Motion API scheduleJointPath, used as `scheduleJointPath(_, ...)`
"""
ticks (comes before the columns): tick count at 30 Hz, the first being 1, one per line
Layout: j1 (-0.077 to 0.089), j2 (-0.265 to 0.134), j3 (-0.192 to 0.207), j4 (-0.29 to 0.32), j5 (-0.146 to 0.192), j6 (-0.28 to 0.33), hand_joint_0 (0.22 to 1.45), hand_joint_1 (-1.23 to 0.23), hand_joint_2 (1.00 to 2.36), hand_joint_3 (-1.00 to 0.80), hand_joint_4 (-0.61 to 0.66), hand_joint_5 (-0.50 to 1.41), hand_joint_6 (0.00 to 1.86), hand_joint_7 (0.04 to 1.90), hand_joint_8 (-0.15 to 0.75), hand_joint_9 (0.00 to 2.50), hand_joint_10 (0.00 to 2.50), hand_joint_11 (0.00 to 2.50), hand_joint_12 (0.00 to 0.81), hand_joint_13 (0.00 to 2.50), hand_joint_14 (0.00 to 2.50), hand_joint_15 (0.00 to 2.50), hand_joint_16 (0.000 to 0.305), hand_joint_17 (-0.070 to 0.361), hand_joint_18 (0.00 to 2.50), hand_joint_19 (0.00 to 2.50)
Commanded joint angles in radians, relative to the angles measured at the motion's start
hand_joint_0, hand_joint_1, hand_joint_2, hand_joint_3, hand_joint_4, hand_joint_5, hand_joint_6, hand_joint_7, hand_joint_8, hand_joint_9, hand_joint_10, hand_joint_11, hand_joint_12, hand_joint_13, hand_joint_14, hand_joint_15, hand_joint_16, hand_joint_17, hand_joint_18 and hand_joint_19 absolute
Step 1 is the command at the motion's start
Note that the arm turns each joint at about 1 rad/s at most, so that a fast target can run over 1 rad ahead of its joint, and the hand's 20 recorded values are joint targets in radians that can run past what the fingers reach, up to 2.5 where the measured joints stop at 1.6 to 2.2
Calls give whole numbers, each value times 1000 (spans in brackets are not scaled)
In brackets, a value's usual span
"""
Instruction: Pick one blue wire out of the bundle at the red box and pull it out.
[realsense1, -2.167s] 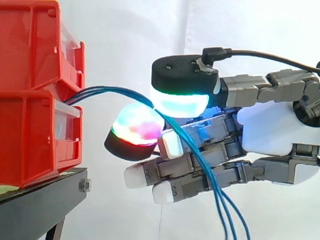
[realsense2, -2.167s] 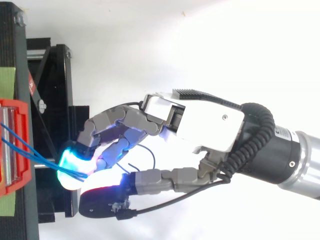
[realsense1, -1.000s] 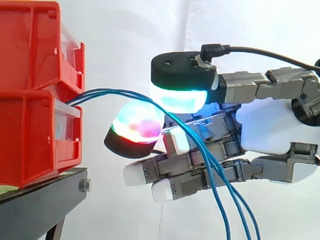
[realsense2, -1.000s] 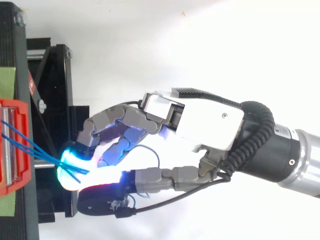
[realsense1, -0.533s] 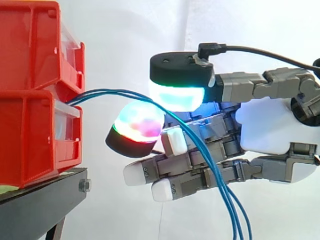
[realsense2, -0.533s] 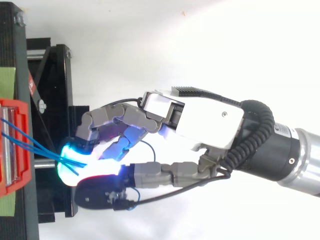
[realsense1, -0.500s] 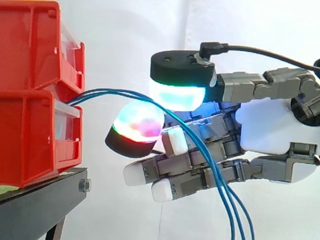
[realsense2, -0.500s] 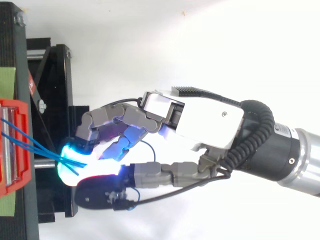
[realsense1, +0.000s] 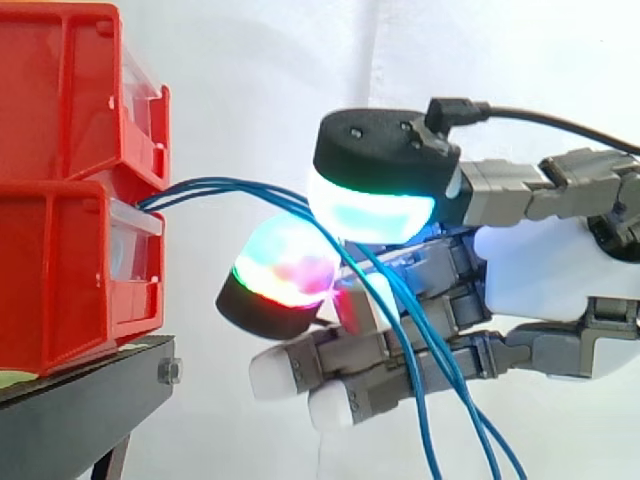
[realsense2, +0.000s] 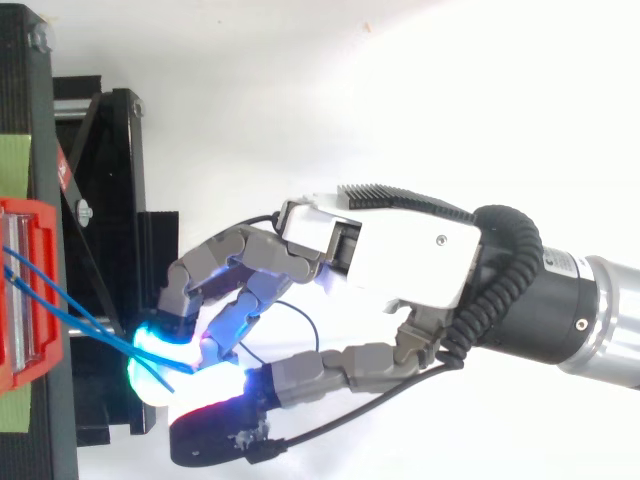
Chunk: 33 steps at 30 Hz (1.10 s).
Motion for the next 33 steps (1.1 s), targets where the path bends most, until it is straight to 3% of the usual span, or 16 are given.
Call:
scheduleJointPath(1,-3,0,1,-45,-20,-4,625,-810,1018,-186,223,-173,876,753,292,1061,24,902,378,639,17,410,56,126,527,525)
scheduleJointPath(6,-9,2,0,-104,-25,-4,626,-747,1012,-114,325,-159,831,746,314,1094,23,847,408,660,17,401,63,143,553,516)
scheduleJointPath(10,-14,2,0,-108,-25,-4,634,-690,1006,-112,361,-142,771,793,329,1101,23,824,423,667,17,398,67,150,557,520)
scheduleJointPath(21,-31,29,0,-140,-53,-44,606,-748,1013,-143,312,-159,848,718,312,1078,24,857,406,655,16,405,63,142,543,531)
scheduleJointPath(33,-34,58,0,-162,-65,-77,566,-574,1013,-308,272,-135,789,818,299,1070,26,812,387,631,17,415,58,131,483,570)
